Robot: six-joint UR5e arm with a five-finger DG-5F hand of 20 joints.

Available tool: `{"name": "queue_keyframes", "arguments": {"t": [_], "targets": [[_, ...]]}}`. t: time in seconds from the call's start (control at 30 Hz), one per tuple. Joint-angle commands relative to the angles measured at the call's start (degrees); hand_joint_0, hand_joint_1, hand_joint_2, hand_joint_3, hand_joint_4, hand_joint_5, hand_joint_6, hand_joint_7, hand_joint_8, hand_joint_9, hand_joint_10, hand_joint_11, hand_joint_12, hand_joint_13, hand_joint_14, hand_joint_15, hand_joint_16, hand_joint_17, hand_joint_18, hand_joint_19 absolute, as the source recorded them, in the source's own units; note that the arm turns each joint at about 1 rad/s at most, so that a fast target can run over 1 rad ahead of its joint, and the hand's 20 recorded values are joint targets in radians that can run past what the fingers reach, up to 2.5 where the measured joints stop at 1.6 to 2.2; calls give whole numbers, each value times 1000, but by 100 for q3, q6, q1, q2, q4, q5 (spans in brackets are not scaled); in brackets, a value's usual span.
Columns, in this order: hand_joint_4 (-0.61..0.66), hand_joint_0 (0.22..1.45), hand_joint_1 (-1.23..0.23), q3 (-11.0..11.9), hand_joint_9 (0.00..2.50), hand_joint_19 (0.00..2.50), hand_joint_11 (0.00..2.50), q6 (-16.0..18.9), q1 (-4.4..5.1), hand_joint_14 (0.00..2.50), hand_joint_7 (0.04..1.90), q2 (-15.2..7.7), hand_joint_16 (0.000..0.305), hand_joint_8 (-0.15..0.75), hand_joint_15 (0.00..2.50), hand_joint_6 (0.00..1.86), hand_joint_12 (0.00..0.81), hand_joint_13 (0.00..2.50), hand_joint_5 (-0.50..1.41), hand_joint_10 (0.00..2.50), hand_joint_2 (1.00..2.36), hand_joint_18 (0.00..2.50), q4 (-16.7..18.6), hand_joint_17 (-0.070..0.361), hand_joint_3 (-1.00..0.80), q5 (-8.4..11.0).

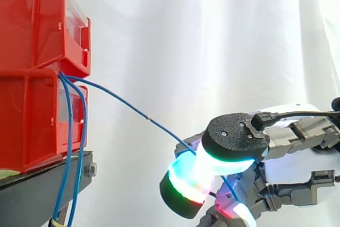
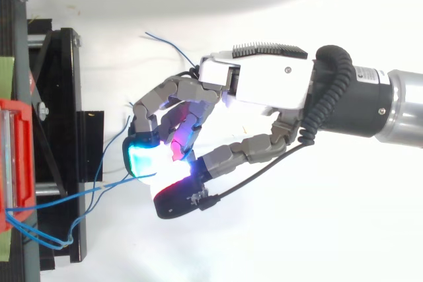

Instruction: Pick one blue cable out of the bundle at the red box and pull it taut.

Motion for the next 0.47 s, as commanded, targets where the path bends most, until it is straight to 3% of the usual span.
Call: {"name": "queue_keyframes", "arguments": {"t": [0.0,0.43], "targets": [[-15,628,-871,1,1134,267,851,0,0,14,984,0,37,371,494,924,355,773,-58,10,1017,314,0,82,-231,-8],[-14,629,-870,1,1129,255,859,0,0,14,982,0,36,372,496,924,355,771,-58,11,1017,311,0,82,-231,1]]}}
